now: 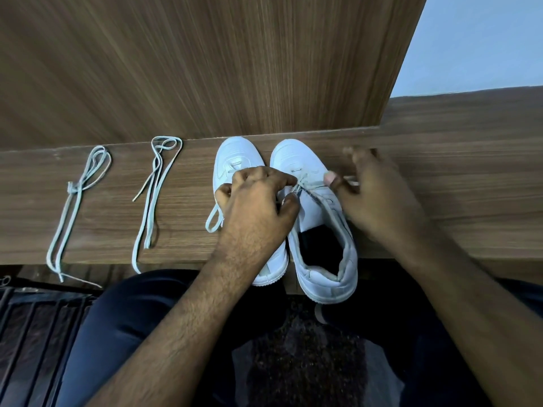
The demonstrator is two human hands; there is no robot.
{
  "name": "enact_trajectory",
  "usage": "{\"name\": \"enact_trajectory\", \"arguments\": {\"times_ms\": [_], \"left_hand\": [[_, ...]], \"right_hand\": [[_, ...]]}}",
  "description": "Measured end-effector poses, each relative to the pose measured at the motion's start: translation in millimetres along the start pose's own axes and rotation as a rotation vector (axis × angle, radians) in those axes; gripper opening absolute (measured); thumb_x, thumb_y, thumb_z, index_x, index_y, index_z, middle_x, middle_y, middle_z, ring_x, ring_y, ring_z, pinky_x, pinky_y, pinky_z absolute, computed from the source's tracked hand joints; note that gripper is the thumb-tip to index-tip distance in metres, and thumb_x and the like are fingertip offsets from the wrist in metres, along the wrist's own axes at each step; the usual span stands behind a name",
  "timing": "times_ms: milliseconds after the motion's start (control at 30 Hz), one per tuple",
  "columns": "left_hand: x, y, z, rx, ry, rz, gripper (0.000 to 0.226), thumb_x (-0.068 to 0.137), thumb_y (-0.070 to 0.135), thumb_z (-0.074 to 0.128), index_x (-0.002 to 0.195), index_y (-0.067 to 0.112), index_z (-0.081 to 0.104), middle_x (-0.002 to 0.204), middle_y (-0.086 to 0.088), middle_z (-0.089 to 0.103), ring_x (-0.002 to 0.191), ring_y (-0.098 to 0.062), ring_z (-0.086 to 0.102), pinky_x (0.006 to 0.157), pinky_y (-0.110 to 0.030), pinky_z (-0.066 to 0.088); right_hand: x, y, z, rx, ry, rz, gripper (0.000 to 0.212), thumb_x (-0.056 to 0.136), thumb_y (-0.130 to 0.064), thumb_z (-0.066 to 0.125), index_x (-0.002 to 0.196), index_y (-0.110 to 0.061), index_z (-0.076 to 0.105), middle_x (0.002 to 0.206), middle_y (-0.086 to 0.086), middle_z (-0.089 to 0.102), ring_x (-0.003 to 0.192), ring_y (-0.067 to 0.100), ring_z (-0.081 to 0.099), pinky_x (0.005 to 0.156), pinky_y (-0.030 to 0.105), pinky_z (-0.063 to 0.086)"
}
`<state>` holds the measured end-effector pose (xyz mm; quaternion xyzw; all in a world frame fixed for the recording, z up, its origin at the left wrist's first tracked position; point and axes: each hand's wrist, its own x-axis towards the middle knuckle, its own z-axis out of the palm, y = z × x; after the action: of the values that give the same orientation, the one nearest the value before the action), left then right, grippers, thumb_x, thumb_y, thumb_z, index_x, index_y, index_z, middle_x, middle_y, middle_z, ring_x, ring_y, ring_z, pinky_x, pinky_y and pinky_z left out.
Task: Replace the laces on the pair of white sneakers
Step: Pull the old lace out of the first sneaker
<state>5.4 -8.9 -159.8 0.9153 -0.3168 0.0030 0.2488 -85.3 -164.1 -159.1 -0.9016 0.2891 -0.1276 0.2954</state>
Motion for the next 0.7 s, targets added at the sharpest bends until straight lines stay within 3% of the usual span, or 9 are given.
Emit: {"name": "enact_trajectory", "arguments": {"times_ms": [67, 133, 233, 333, 533, 700], "left_hand": [[0, 1, 0, 0.032, -0.021, 0.005, 0.036, 0.09, 0.037, 0.06, 0.125, 0.039, 0.065, 0.127, 0.015, 0.059, 0.131, -0.014, 0.036, 0.089, -0.031, 0.012], [0, 1, -1, 0.047, -0.032, 0.003, 0.04, 0.091, 0.041, 0.059, 0.131, 0.04, 0.061, 0.13, 0.013, 0.059, 0.133, -0.017, 0.036, 0.09, -0.033, 0.013], [0, 1, -2, 0.091, -0.056, 0.024, 0.043, 0.092, 0.044, 0.056, 0.135, 0.041, 0.056, 0.134, 0.013, 0.057, 0.133, -0.019, 0.036, 0.093, -0.035, 0.015], [1, 3, -3, 0.113, -0.072, 0.032, 0.044, 0.091, 0.036, 0.056, 0.135, 0.042, 0.054, 0.134, 0.012, 0.056, 0.132, -0.02, 0.037, 0.093, -0.035, 0.014], [1, 7, -2, 0.174, -0.109, 0.037, 0.047, 0.089, 0.029, 0.054, 0.133, 0.045, 0.052, 0.133, 0.009, 0.054, 0.132, -0.023, 0.036, 0.1, -0.043, 0.019], [4, 6, 1, 0.173, -0.093, 0.021, 0.025, 0.084, 0.027, 0.059, 0.107, 0.036, 0.059, 0.12, 0.005, 0.048, 0.118, -0.024, 0.041, 0.096, -0.042, 0.021]], "right_hand": [[-5, -6, 3, -0.166, 0.03, -0.094, 0.048, 0.096, -0.047, 0.054, 0.138, -0.023, 0.051, 0.131, 0.004, 0.049, 0.123, 0.026, 0.047, 0.103, 0.044, 0.035], [-7, -14, 3, -0.124, 0.007, -0.221, 0.039, 0.095, -0.05, 0.054, 0.128, -0.028, 0.058, 0.122, -0.005, 0.052, 0.113, 0.019, 0.054, 0.098, 0.039, 0.032], [-10, -18, 6, -0.04, -0.107, -0.289, 0.024, 0.095, -0.041, 0.06, 0.114, -0.029, 0.064, 0.108, -0.01, 0.055, 0.091, 0.013, 0.058, 0.08, 0.035, 0.048], [-8, -12, 7, -0.036, -0.062, -0.234, 0.015, 0.092, -0.026, 0.064, 0.107, -0.03, 0.062, 0.099, -0.007, 0.063, 0.089, 0.017, 0.062, 0.078, 0.038, 0.052], [6, 5, 0, 0.048, -0.093, 0.008, 0.013, 0.088, -0.026, 0.071, 0.101, -0.029, 0.067, 0.084, -0.01, 0.064, 0.084, 0.012, 0.062, 0.076, 0.027, 0.044], [4, 3, 7, 0.043, -0.096, -0.01, 0.01, 0.091, -0.026, 0.066, 0.1, -0.026, 0.07, 0.084, -0.009, 0.067, 0.082, 0.014, 0.063, 0.076, 0.03, 0.048]]}}
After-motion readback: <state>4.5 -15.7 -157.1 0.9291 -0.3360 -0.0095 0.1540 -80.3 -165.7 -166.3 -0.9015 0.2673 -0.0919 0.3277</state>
